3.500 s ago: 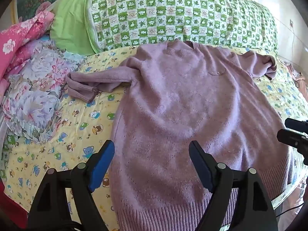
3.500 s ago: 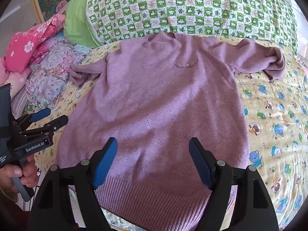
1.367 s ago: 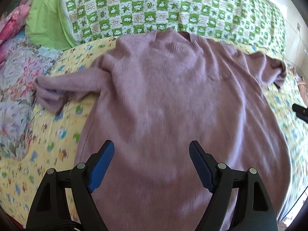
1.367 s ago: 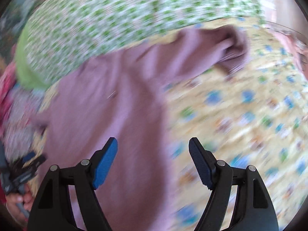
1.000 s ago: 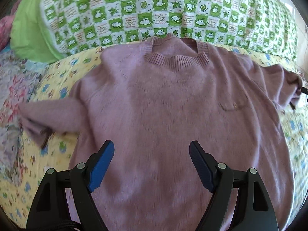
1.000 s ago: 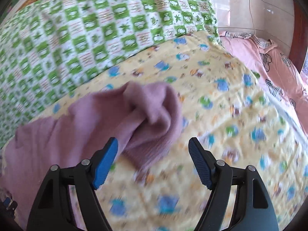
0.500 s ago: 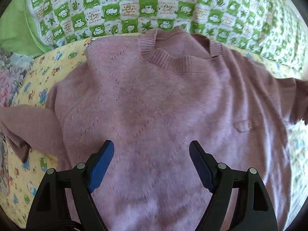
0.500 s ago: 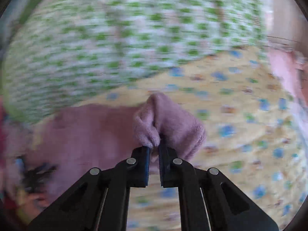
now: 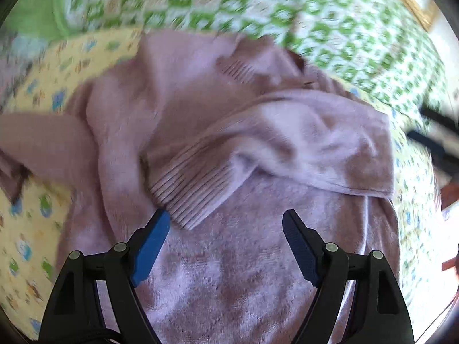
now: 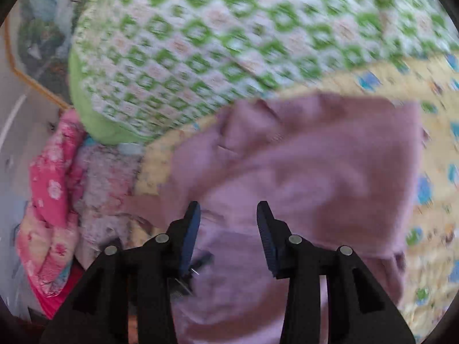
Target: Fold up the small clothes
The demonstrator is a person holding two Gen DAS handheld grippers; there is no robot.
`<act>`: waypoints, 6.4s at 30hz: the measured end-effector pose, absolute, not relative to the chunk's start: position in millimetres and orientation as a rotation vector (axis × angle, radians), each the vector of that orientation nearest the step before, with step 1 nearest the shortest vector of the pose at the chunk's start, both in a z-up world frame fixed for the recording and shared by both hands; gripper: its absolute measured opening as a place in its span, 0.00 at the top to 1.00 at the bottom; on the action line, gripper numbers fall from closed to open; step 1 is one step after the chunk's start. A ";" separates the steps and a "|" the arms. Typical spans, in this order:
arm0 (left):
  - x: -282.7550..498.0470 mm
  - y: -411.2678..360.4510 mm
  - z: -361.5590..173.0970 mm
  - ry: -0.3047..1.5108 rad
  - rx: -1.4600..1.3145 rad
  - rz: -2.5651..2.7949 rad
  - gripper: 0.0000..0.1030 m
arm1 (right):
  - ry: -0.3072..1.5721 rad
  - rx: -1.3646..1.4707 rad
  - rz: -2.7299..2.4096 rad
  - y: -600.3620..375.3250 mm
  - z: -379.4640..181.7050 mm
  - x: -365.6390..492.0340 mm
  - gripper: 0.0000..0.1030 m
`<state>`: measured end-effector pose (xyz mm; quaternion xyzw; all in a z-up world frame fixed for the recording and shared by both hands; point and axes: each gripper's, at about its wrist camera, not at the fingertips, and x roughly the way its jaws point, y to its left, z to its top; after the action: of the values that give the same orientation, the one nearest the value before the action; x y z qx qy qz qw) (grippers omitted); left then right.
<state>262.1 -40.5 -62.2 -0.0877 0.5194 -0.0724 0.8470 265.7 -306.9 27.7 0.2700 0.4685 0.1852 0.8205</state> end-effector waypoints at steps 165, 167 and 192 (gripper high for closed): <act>252.4 100.7 -91.2 0.965 -0.143 0.339 0.48 | 0.738 0.594 0.212 -366.9 -57.5 230.4 0.93; 252.0 101.2 -90.5 0.968 -0.142 0.330 0.47 | 0.751 0.598 0.190 -367.0 -65.0 222.6 0.93; 190.0 100.8 -45.4 0.947 -0.359 -0.009 0.38 | 0.834 0.305 0.358 -279.8 8.1 236.2 0.64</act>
<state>190.0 100.8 -45.4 -0.1717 0.4535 -0.0044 0.8746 236.2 -279.8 8.1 0.1466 0.4013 0.1723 0.8876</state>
